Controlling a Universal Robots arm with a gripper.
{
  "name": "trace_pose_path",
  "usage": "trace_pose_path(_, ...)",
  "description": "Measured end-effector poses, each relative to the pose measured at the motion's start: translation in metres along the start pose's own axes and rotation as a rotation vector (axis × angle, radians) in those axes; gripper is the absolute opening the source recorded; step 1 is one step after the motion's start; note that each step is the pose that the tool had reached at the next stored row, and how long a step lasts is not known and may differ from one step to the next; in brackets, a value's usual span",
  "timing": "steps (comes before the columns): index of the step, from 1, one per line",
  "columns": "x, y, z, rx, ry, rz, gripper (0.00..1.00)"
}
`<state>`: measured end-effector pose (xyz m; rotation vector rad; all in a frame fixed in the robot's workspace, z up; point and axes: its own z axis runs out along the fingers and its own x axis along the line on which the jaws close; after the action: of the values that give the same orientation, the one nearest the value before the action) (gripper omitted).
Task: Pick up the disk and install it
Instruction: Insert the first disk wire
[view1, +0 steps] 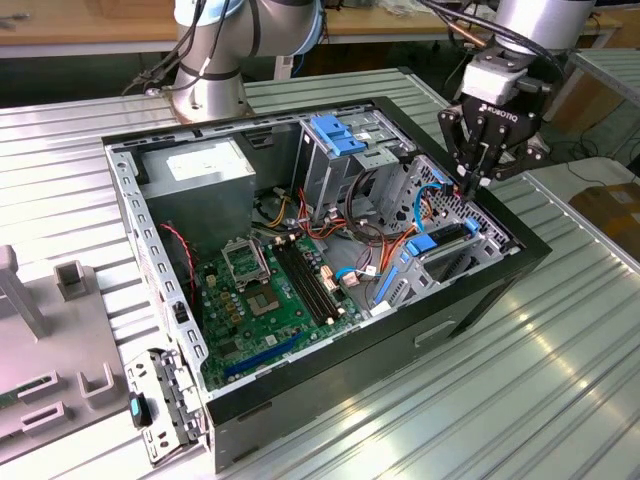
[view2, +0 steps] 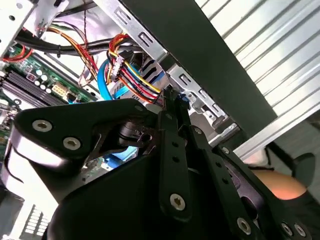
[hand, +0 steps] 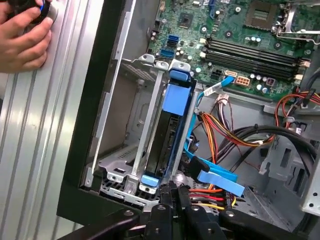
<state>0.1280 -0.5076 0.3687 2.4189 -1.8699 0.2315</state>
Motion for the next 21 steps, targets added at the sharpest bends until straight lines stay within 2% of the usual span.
trace_pose_path(3, -0.0001, 0.0000, 0.0006, -0.0157, 0.0030, 0.094, 0.16)
trace_pose_path(6, -0.0001, 0.0000, 0.0011, -0.0278, 0.0055, 0.166, 0.16)
trace_pose_path(7, -0.0003, 0.0001, 0.0017, -0.0360, 0.0070, 0.215, 0.16)
trace_pose_path(10, -0.0017, 0.0054, 0.0019, -0.0390, 0.0074, 0.234, 0.16)
trace_pose_path(11, -0.0027, 0.0118, 0.0021, -0.0369, 0.0003, 0.234, 0.16)
trace_pose_path(12, 0.0001, 0.0127, 0.0033, -0.0340, -0.0184, 0.235, 0.16)
trace_pose_path(13, 0.0119, 0.0159, 0.0064, -0.0283, -0.0615, 0.238, 0.16)
trace_pose_path(14, 0.0181, 0.0176, 0.0082, -0.0280, -0.0640, 0.238, 0.16)
trace_pose_path(15, 0.0188, 0.0178, 0.0086, -0.0280, -0.0641, 0.238, 0.16)
trace_pose_path(17, 0.0184, 0.0179, 0.0113, -0.0119, -0.0623, 0.240, 0.16)
trace_pose_path(18, 0.0200, 0.0189, 0.0138, -0.0069, -0.0626, 0.240, 0.16)
trace_pose_path(20, 0.0222, 0.0201, 0.0154, -0.0001, -0.0657, 0.241, 0.16)
trace_pose_path(21, 0.0221, 0.0217, 0.0154, 0.0067, -0.0690, 0.243, 0.16)
